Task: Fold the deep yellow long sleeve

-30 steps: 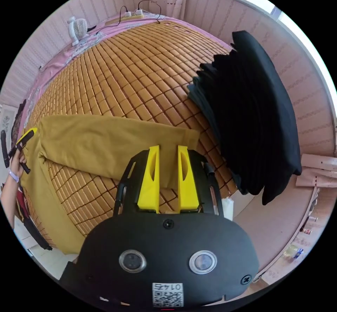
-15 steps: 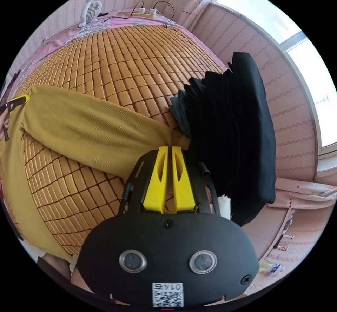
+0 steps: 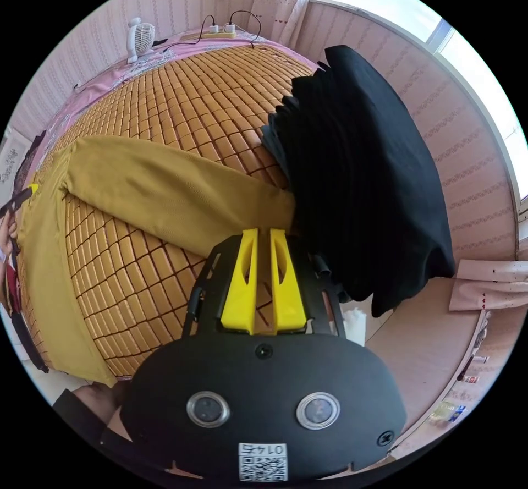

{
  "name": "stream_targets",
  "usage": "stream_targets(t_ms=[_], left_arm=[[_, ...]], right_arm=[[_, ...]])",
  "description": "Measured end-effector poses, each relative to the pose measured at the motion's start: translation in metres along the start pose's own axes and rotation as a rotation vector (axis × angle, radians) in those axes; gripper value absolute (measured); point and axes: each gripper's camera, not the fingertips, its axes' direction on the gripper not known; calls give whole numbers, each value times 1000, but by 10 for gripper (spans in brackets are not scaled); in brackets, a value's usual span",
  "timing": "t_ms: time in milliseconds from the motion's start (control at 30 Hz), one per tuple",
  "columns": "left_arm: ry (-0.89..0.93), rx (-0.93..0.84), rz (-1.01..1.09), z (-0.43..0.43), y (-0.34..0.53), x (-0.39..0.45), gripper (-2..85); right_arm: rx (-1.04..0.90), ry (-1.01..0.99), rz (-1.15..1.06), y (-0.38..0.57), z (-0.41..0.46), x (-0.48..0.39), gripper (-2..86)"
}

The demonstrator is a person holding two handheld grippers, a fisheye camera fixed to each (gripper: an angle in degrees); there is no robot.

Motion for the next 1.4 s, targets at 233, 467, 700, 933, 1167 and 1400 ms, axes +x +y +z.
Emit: stream_targets(t_ms=[233, 467, 700, 933, 1167, 1400], left_arm=[[-17, -131, -193, -21, 163, -36, 0], [-110, -122, -393, -40, 288, -59, 11], [-121, -192, -451, -2, 368, -84, -8], [-58, -55, -419, 13, 425, -100, -10], [50, -14, -467, 29, 469, -127, -10], [84, 16, -486, 46, 510, -140, -10]], right_arm=[[-92, -38, 48, 6, 8, -18, 62], [-83, -132, -253, 31, -3, -155, 60], [86, -494, -874, -13, 11, -446, 64], [83, -608, -1140, -27, 25, -736, 81], [-31, -481, -1241, 8, 82, -901, 70], [-8, -345, -1318, 3, 123, -926, 0]])
